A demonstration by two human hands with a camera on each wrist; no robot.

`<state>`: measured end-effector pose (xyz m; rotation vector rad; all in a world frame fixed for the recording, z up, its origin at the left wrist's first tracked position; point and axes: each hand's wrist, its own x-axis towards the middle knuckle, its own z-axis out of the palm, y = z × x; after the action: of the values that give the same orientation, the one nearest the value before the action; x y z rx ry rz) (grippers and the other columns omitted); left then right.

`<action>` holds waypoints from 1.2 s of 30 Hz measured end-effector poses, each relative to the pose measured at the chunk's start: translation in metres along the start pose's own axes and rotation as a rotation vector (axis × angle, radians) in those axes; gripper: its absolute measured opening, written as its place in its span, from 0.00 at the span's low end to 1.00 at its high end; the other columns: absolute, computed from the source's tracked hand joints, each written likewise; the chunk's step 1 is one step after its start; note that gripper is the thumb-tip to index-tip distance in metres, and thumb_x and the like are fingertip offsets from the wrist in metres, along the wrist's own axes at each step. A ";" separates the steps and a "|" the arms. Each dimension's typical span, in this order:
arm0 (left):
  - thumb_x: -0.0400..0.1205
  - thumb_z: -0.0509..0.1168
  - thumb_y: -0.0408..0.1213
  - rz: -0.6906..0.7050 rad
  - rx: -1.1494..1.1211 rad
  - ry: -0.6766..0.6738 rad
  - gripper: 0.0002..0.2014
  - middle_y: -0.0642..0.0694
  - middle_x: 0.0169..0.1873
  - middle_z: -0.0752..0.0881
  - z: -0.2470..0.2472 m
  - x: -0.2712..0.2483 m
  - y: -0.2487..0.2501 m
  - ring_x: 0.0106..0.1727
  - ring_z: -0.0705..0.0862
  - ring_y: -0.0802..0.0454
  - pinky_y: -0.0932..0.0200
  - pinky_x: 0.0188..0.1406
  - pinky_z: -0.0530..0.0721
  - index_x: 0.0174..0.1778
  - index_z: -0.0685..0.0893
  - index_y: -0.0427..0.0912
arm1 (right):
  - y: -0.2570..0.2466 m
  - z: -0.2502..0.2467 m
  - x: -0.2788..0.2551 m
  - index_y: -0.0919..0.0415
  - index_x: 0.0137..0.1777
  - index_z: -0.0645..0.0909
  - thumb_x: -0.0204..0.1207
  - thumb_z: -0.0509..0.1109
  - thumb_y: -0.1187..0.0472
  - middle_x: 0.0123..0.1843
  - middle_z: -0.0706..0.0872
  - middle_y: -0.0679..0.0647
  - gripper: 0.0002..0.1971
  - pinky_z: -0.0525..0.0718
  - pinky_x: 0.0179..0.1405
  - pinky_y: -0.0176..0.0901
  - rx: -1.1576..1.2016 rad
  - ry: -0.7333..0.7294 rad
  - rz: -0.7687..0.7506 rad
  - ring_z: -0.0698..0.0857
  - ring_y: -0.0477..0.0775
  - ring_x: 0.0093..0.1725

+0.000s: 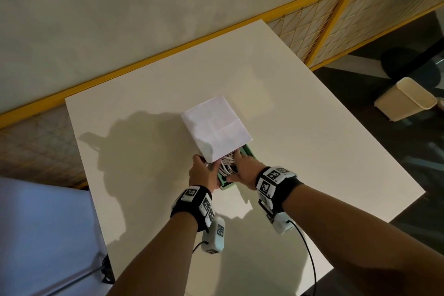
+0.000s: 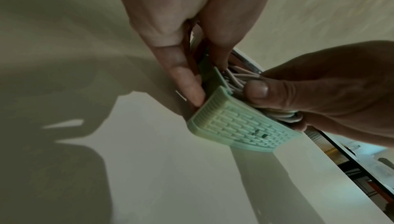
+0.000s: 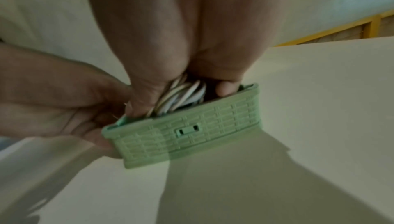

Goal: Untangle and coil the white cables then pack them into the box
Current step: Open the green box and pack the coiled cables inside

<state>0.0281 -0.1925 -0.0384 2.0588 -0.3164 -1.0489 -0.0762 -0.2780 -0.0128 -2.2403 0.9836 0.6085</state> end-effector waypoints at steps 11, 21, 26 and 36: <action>0.77 0.72 0.40 0.002 0.005 -0.017 0.18 0.43 0.45 0.81 -0.002 -0.006 0.000 0.42 0.89 0.35 0.49 0.26 0.89 0.52 0.70 0.39 | 0.001 0.031 0.001 0.68 0.80 0.45 0.77 0.54 0.35 0.73 0.70 0.64 0.45 0.69 0.70 0.55 -0.159 0.272 0.030 0.70 0.65 0.71; 0.79 0.68 0.46 0.024 0.063 -0.130 0.18 0.46 0.46 0.85 -0.024 -0.008 0.001 0.39 0.88 0.44 0.50 0.41 0.90 0.59 0.73 0.41 | 0.033 0.006 -0.037 0.65 0.67 0.74 0.79 0.62 0.61 0.61 0.82 0.63 0.18 0.77 0.59 0.49 0.192 0.427 -0.115 0.81 0.66 0.57; 0.80 0.63 0.34 0.401 0.489 -0.032 0.24 0.40 0.67 0.79 -0.063 -0.003 0.001 0.64 0.81 0.43 0.56 0.62 0.78 0.73 0.72 0.40 | 0.043 0.024 -0.061 0.63 0.64 0.76 0.77 0.66 0.63 0.53 0.82 0.55 0.16 0.77 0.45 0.40 0.588 0.474 0.216 0.83 0.56 0.44; 0.81 0.50 0.25 0.625 0.931 -0.316 0.30 0.46 0.84 0.57 -0.052 0.002 -0.001 0.85 0.49 0.55 0.58 0.82 0.55 0.82 0.61 0.43 | -0.007 0.023 -0.053 0.72 0.40 0.77 0.74 0.55 0.74 0.36 0.81 0.64 0.08 0.89 0.32 0.46 1.760 0.211 0.466 0.86 0.62 0.35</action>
<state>0.0689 -0.1650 -0.0223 2.2552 -1.7519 -0.8861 -0.1074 -0.2331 0.0060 -0.4998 1.3107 -0.3473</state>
